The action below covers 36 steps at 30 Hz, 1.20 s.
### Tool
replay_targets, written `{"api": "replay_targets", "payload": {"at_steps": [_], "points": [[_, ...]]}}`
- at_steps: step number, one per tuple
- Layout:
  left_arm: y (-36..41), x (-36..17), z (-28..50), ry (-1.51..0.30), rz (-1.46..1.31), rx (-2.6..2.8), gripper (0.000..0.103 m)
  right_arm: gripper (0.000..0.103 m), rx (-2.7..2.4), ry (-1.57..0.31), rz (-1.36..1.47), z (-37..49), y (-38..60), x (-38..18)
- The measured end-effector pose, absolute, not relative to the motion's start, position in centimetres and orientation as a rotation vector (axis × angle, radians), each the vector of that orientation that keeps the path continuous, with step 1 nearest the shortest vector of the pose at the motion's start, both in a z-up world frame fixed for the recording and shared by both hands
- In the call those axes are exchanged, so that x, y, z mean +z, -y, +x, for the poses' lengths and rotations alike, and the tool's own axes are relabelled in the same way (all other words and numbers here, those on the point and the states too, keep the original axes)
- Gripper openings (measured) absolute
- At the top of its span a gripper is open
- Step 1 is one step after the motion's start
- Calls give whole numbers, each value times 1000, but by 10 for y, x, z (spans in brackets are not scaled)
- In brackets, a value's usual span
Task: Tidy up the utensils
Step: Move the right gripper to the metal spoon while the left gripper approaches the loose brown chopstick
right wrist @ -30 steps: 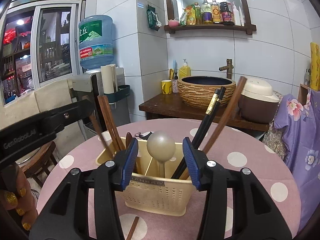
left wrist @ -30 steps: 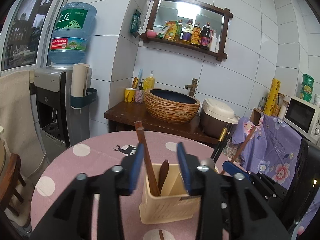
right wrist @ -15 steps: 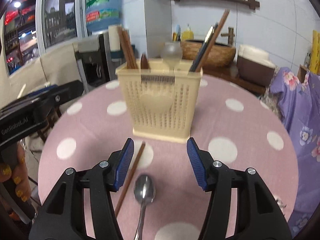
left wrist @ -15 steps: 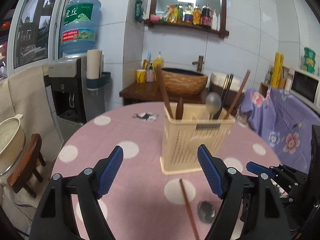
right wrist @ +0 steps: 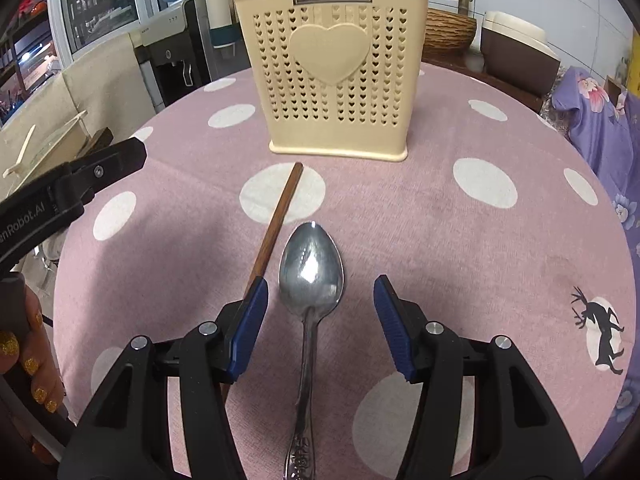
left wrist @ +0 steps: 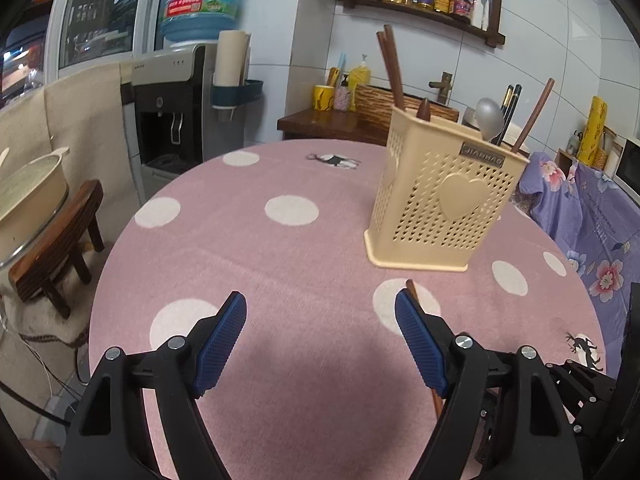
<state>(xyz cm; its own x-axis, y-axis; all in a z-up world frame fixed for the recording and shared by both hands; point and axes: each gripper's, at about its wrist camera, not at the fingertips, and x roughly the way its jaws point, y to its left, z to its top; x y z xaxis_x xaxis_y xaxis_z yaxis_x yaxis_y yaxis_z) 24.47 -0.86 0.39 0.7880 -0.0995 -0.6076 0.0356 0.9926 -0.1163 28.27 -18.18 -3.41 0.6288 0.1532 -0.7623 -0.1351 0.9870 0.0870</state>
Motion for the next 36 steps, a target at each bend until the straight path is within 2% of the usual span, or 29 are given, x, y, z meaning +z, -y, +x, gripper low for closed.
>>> {"api": "replay_targets", "payload": {"at_steps": [17, 19, 21, 22, 30, 36], "points": [[-2, 1, 238, -661, -130, -58, 76, 55, 141, -905, -47, 304, 164, -44], [-3, 1, 238, -665, -135, -57, 76, 51, 139, -907, -47, 308, 163, -44], [-3, 0, 239, -668, -130, -58, 76, 40, 142, -907, -46, 311, 163, -43], [-2, -1, 239, -670, -129, -59, 76, 38, 143, -907, -44, 312, 164, -43], [13, -5, 242, -692, -111, -109, 76, 38, 154, -898, 16, 312, 177, -39], [30, -5, 248, -717, -95, -175, 75, 38, 148, -820, 99, 300, 205, -13]]}}
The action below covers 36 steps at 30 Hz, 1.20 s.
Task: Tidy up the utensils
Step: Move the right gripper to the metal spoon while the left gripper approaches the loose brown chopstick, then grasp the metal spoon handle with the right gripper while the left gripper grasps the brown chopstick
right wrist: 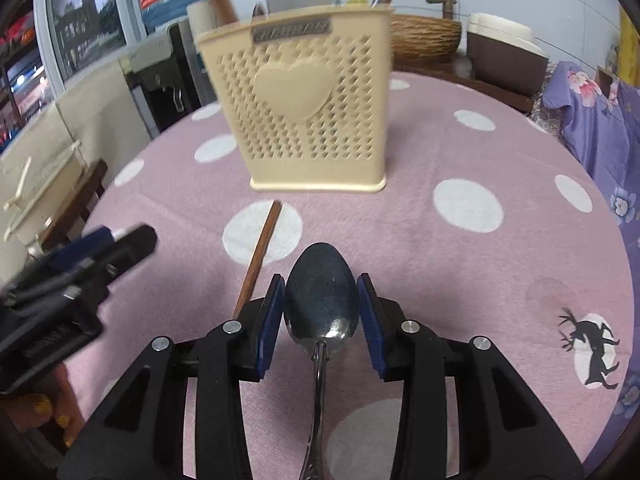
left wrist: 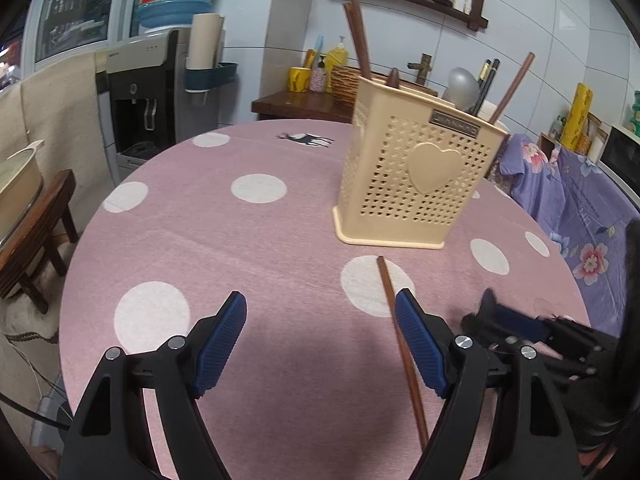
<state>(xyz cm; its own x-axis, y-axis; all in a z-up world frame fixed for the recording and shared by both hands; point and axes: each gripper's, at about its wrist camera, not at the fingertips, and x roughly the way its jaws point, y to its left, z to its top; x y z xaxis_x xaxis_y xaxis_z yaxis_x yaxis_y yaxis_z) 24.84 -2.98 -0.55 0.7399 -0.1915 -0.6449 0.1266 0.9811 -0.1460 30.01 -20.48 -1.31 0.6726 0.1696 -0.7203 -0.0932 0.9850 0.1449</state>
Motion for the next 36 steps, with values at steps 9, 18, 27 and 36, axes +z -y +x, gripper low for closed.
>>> {"api": "replay_targets", "payload": {"at_steps": [9, 18, 27, 36], "points": [[64, -11, 265, -783, -29, -282, 67, 38, 153, -671, 150, 274, 235, 43], [91, -27, 289, -881, 0, -331, 49, 38, 137, -629, 169, 261, 248, 58], [108, -38, 307, -916, 48, -276, 24, 38, 135, -628, 180, 258, 249, 56], [110, -44, 316, -926, 76, -243, 15, 38, 135, -630, 183, 259, 249, 54]]}}
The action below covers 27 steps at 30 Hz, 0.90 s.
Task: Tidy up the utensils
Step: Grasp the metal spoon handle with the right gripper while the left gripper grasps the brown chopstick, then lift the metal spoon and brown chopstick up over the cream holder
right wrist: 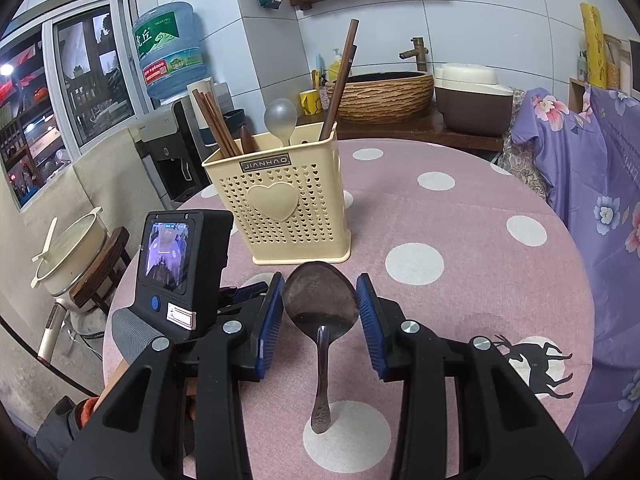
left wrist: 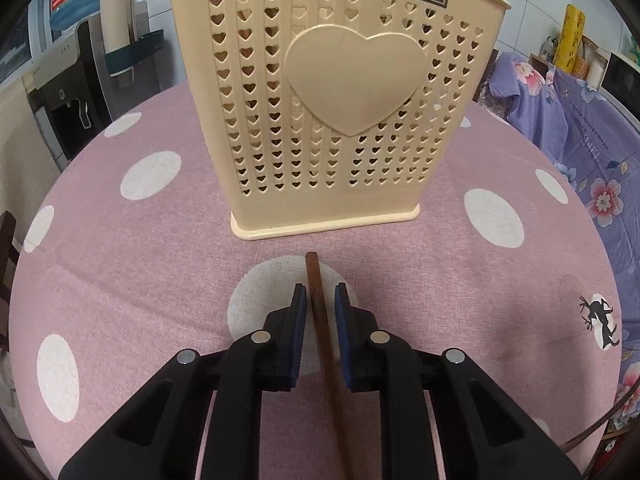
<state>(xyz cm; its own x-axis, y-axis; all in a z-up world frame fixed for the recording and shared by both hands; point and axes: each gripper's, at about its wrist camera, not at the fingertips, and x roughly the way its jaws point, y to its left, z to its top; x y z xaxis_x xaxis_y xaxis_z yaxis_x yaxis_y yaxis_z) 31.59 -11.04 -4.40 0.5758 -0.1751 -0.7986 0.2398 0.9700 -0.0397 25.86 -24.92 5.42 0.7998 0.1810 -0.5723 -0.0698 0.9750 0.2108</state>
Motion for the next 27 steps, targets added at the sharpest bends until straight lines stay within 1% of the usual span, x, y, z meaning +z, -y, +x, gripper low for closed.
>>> {"api": "replay_targets", "payload": {"at_steps": [3, 6, 19, 23, 27], "points": [[113, -44, 317, -921, 89, -238, 14, 38, 135, -631, 185, 258, 249, 54], [114, -44, 318, -917, 97, -226, 9, 38, 135, -630, 181, 258, 248, 54], [109, -41, 318, -897, 52, -238, 8, 38, 130, -633, 184, 259, 247, 53], [99, -21, 310, -838, -8, -257, 8, 38, 140, -634, 185, 261, 248, 52], [83, 12, 295, -748, -85, -294, 8, 38, 154, -631, 184, 262, 249, 53]]}}
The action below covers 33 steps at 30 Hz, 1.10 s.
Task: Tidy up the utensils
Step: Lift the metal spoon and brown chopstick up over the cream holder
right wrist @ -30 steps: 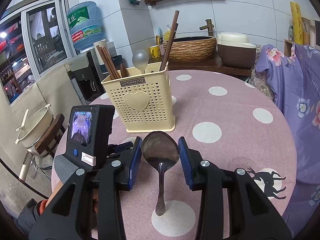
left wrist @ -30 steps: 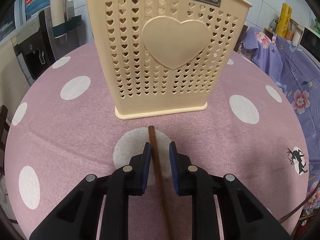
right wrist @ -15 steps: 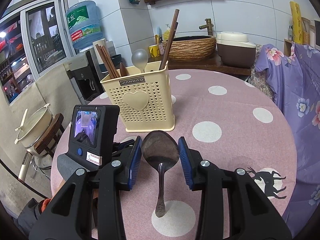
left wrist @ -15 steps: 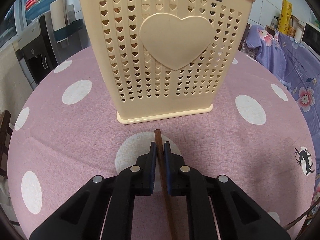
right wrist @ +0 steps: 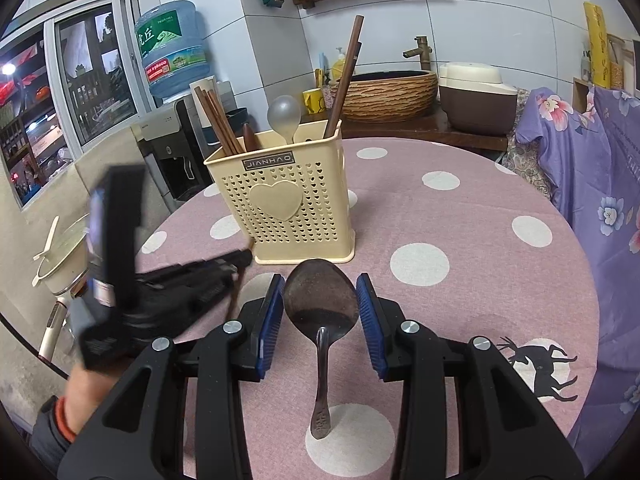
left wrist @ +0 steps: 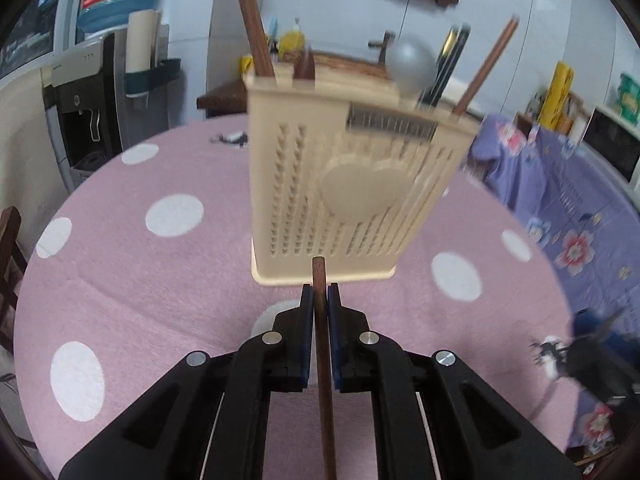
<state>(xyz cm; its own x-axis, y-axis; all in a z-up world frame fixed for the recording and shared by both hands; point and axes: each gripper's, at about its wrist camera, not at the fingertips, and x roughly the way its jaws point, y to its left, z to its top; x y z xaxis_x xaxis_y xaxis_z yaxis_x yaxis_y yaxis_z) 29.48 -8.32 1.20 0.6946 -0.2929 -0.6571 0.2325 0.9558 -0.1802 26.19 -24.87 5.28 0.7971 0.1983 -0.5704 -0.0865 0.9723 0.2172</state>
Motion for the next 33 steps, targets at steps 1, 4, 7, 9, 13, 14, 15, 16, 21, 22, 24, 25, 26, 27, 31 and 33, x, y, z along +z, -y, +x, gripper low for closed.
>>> {"api": "replay_targets", "payload": {"at_steps": [1, 4, 7, 9, 13, 14, 15, 16, 21, 22, 24, 25, 26, 27, 31, 33], "points": [[78, 23, 289, -716, -99, -302, 8, 38, 155, -630, 183, 262, 248, 53], [68, 49, 274, -635, -118, -319, 8, 38, 171, -632, 186, 263, 247, 54], [58, 72, 260, -567, -139, -332, 8, 38, 178, -627, 186, 263, 246, 56], [53, 82, 252, -533, -143, -336, 8, 38, 180, -622, 183, 262, 244, 58], [48, 95, 242, -488, -143, -345, 8, 38, 184, -617, 184, 262, 243, 60], [48, 95, 239, -484, -140, -347, 8, 38, 187, -618, 185, 262, 242, 60], [48, 95, 239, -483, -138, -348, 8, 38, 188, -618, 186, 262, 240, 61], [48, 95, 239, -482, -139, -349, 8, 38, 189, -618, 187, 262, 240, 61], [46, 97, 237, -473, -140, -353, 8, 38, 191, -611, 181, 261, 240, 63], [44, 98, 236, -470, -140, -354, 8, 38, 194, -609, 181, 261, 241, 63], [44, 100, 234, -462, -140, -356, 8, 38, 202, -606, 186, 261, 242, 65], [43, 102, 233, -458, -140, -357, 8, 38, 209, -603, 191, 262, 243, 66], [43, 103, 232, -454, -140, -358, 8, 38, 213, -601, 193, 262, 242, 67], [43, 104, 232, -450, -139, -360, 8, 38, 217, -599, 192, 262, 242, 68], [43, 110, 232, -437, -131, -363, 8, 38, 229, -586, 177, 265, 238, 75], [43, 113, 234, -433, -132, -368, 8, 38, 237, -580, 177, 267, 238, 78]]}}
